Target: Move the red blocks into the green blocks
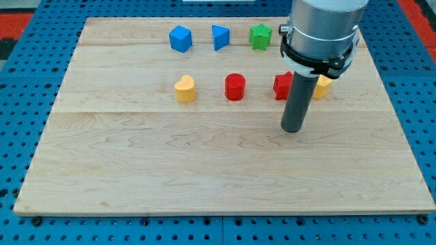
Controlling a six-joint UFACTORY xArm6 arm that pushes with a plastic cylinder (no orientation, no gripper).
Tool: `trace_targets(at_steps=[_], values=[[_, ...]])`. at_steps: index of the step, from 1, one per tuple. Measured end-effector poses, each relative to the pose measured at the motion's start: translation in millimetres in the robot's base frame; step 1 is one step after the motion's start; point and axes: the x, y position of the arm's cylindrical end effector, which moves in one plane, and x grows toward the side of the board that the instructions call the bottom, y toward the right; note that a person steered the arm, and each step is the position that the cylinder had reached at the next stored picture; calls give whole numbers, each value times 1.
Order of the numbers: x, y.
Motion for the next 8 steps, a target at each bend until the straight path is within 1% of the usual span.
trace_targets(at_steps=[4, 5, 6, 7, 8], values=[[1, -6], [-12, 12], [-40, -15], [-83, 12], [-141, 14]])
